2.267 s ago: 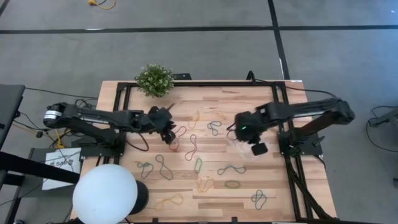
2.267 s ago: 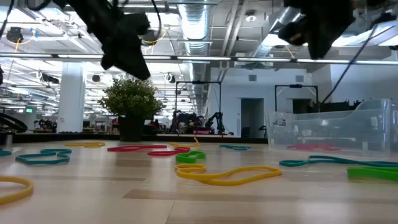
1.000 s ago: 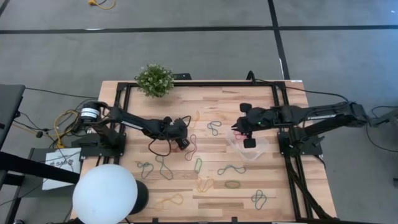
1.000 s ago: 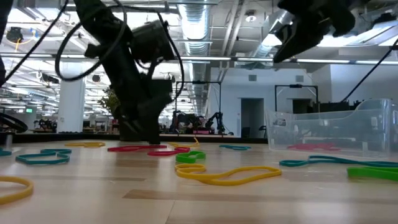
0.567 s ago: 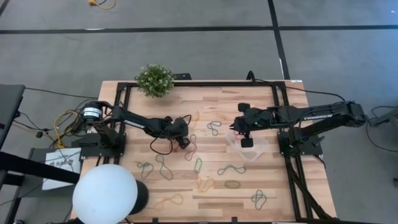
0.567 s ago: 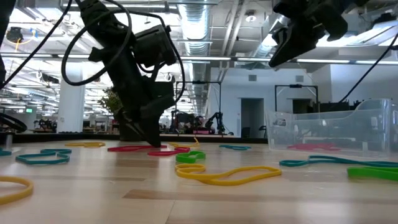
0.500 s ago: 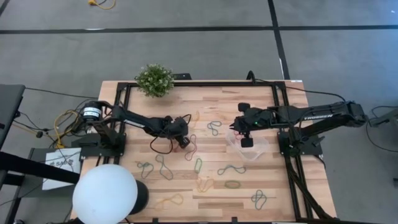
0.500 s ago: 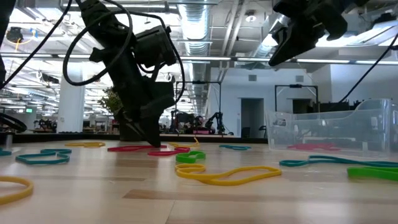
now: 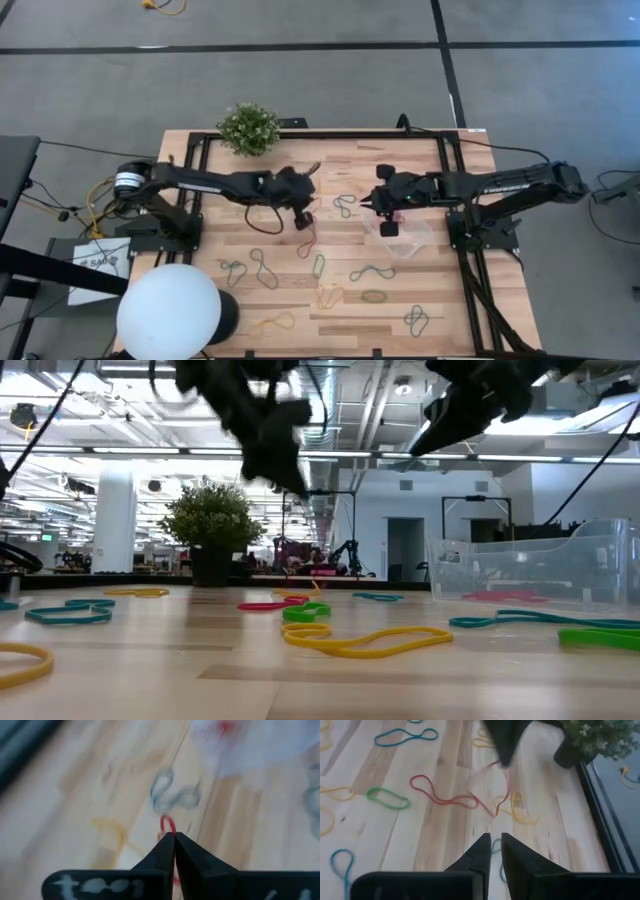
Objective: Pick and place items into bin
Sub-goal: Put the red rubber band into the transparent bin
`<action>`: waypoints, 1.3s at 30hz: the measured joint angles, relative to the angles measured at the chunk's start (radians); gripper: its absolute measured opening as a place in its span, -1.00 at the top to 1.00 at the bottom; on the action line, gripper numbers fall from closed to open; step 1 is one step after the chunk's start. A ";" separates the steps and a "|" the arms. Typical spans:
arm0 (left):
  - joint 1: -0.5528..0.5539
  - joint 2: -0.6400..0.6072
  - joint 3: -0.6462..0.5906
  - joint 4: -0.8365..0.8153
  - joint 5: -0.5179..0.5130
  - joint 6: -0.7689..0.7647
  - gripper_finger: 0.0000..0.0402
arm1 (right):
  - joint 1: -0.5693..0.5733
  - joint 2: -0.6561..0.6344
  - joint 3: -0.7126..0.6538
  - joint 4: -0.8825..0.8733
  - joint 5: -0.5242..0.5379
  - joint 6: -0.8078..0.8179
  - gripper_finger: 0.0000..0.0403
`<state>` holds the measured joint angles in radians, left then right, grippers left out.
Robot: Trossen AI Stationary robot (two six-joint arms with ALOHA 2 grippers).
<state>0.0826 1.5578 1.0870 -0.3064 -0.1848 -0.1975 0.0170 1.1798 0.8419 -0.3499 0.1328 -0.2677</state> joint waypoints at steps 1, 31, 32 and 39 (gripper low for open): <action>0.000 -0.017 0.019 -0.014 -0.003 0.018 1.00 | 0.000 0.020 0.000 0.012 0.000 -0.001 0.75; -0.014 -0.032 0.071 -0.114 0.057 0.045 1.00 | 0.031 0.539 0.055 0.770 0.208 -0.302 0.16; -0.016 -0.032 0.071 -0.111 0.067 0.046 1.00 | 0.029 0.550 0.065 0.770 0.208 -0.302 0.17; -0.038 -0.032 0.071 -0.120 0.083 0.063 1.00 | 0.029 0.614 0.127 0.770 0.266 -0.312 0.34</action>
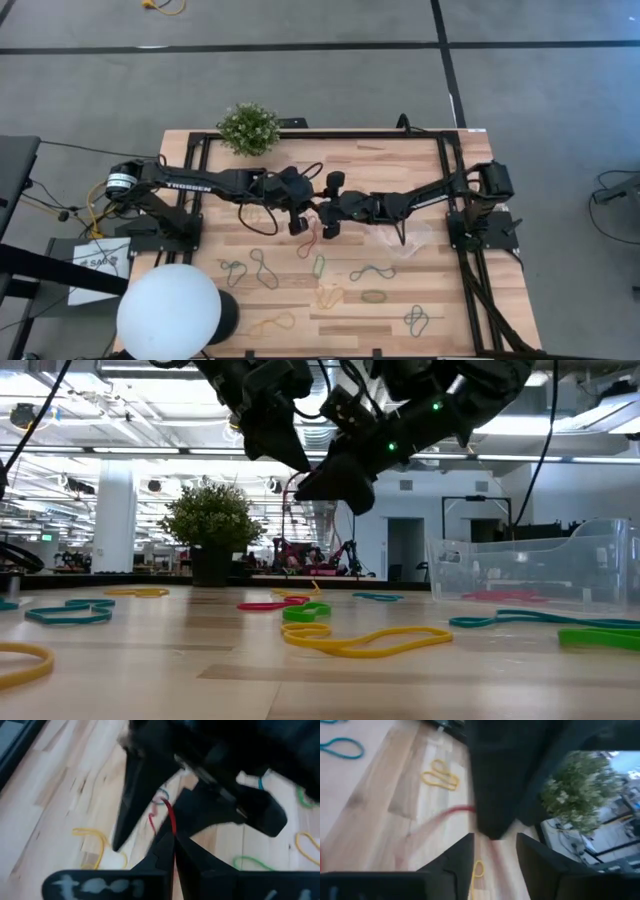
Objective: Pick and place items into bin
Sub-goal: Put the red rubber band into the transparent bin
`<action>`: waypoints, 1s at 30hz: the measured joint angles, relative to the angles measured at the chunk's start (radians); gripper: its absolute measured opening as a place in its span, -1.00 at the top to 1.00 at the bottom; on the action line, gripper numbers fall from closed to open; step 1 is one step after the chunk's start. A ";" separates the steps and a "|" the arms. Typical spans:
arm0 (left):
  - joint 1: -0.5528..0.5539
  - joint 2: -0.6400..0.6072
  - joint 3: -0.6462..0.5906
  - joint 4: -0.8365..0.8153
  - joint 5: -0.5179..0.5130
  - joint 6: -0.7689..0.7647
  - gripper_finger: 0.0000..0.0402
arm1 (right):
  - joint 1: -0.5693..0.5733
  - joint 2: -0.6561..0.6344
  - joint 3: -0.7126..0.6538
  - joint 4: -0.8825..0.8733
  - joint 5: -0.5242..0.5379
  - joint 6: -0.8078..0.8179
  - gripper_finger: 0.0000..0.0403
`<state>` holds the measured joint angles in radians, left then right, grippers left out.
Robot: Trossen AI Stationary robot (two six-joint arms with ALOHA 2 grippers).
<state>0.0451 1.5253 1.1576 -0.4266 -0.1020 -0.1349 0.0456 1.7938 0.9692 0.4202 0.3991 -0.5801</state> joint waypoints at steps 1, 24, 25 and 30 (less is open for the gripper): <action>-0.002 0.000 0.000 -0.007 -0.001 0.000 1.00 | 0.000 0.001 0.004 0.002 0.004 -0.003 0.39; -0.009 -0.001 0.000 -0.072 -0.147 -0.003 0.80 | 0.094 0.000 0.004 -0.170 0.379 -0.048 0.99; -0.009 -0.001 0.000 -0.079 -0.166 -0.007 0.76 | 0.102 -0.012 0.003 -0.223 0.427 -0.045 0.99; -0.009 -0.001 0.000 -0.107 -0.281 -0.009 0.59 | 0.135 -0.108 0.004 -0.492 0.592 0.074 0.99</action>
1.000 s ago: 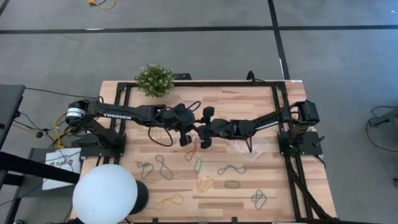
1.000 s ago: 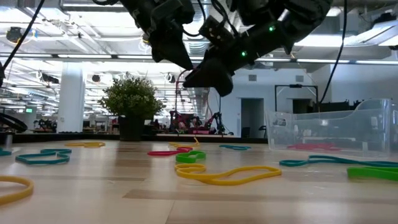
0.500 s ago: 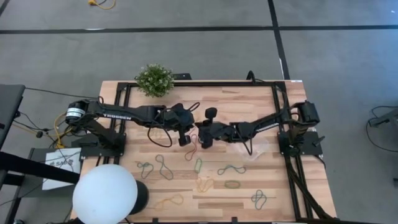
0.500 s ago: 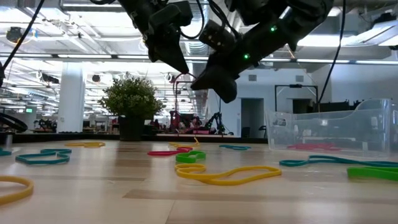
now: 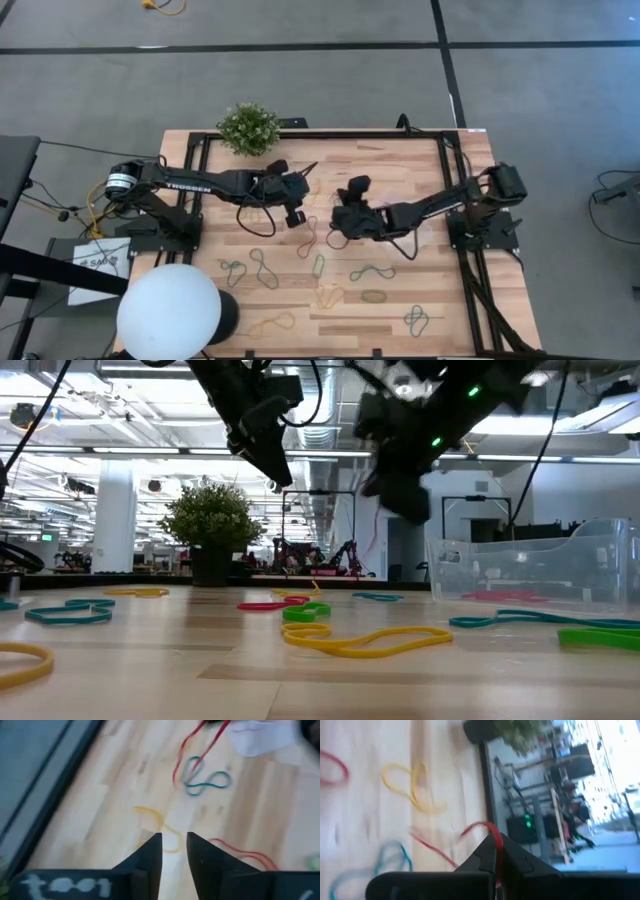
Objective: Pick and place items into bin
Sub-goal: Put the red rubber band into the transparent bin
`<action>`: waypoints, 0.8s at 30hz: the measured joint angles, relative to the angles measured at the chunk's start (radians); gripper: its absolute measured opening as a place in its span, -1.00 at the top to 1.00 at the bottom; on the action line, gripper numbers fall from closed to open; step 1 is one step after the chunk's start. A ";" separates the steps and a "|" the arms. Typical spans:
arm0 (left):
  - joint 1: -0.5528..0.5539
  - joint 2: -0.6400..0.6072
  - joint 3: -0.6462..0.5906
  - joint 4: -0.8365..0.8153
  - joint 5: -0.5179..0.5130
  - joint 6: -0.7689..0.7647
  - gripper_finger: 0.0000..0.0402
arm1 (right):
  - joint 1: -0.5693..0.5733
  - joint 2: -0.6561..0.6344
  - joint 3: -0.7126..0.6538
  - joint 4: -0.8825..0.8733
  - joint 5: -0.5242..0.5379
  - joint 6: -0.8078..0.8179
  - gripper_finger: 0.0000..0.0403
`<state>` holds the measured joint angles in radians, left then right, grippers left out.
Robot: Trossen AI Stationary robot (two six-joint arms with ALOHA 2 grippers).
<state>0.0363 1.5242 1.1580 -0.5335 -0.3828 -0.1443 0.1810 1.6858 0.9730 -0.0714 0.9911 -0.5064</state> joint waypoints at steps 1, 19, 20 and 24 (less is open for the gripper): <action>0.001 0.000 0.000 -0.003 -0.014 0.000 0.57 | 0.004 -0.032 0.000 -0.067 0.002 0.036 0.99; 0.002 0.000 0.000 0.004 0.020 -0.048 0.53 | 0.005 -0.572 0.000 -1.078 -0.418 0.922 1.00; 0.002 0.000 0.000 0.004 0.020 -0.048 0.53 | -0.001 -0.572 0.000 -1.101 -0.417 0.947 1.00; 0.002 0.000 0.000 0.007 0.020 -0.047 0.53 | -0.012 -0.552 0.000 -1.113 -0.416 0.976 1.00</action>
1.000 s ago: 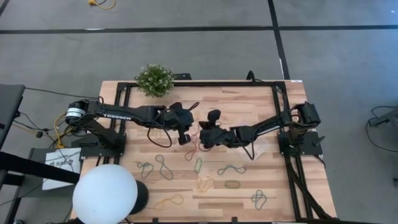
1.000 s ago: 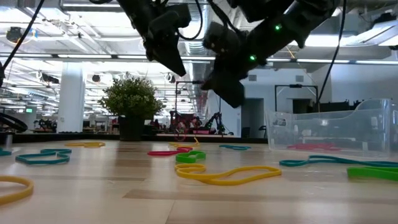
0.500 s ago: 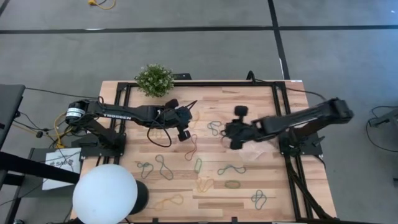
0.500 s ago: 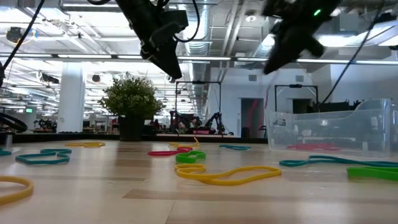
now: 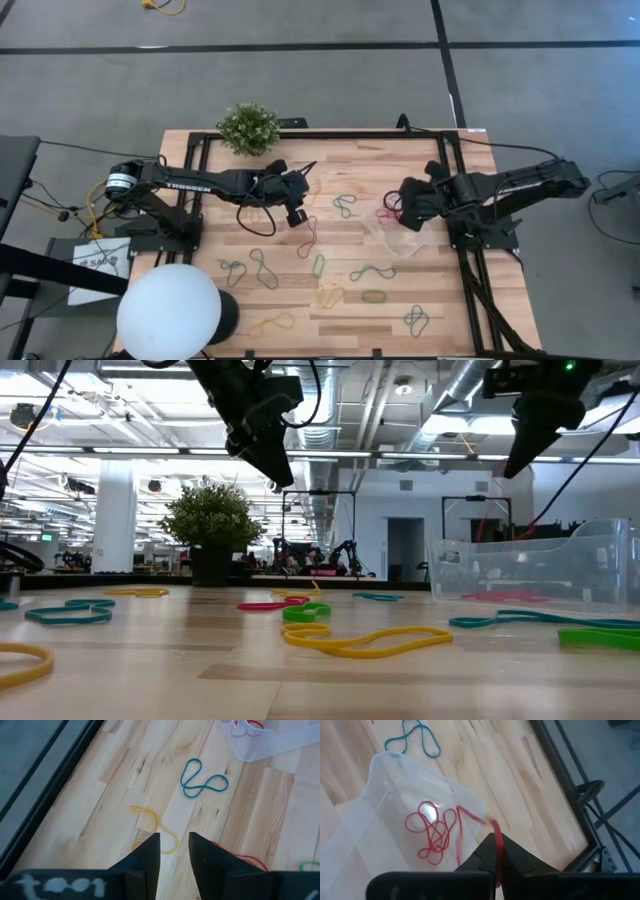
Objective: Pick and place items into bin
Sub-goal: Put the red rubber band into the transparent bin
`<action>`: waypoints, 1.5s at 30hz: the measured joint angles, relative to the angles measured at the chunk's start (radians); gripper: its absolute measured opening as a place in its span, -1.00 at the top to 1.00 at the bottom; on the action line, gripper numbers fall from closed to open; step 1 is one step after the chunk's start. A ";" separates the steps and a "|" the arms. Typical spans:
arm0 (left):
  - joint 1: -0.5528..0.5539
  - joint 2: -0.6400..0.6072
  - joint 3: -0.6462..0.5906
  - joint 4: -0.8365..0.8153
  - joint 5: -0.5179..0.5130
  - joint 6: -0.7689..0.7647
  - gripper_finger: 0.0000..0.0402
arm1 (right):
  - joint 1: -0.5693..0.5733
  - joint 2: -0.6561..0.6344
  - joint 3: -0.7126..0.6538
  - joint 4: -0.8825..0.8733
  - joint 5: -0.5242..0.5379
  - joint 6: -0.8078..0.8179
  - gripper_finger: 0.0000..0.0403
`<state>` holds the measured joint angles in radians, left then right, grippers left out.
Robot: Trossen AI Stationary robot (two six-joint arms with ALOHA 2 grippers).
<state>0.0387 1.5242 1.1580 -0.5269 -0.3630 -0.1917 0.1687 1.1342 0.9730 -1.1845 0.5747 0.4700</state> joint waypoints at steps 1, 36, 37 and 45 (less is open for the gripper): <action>0.000 0.000 0.000 0.002 0.000 0.000 0.53 | -0.005 0.013 0.000 0.009 -0.002 -0.006 1.00; 0.000 0.000 0.000 0.002 -0.002 0.005 0.53 | -0.025 0.494 0.044 0.260 -0.019 -0.524 0.44; 0.000 0.000 0.000 0.002 -0.001 0.005 0.53 | -0.024 0.494 0.047 0.253 -0.019 -0.541 0.44; 0.000 0.000 0.000 -0.011 0.015 0.005 0.53 | -0.053 0.341 0.050 0.190 -0.019 -0.598 0.44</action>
<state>0.0391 1.5242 1.1580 -0.5383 -0.3484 -0.1871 0.1156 1.4750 1.0233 -0.9940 0.5557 -0.1278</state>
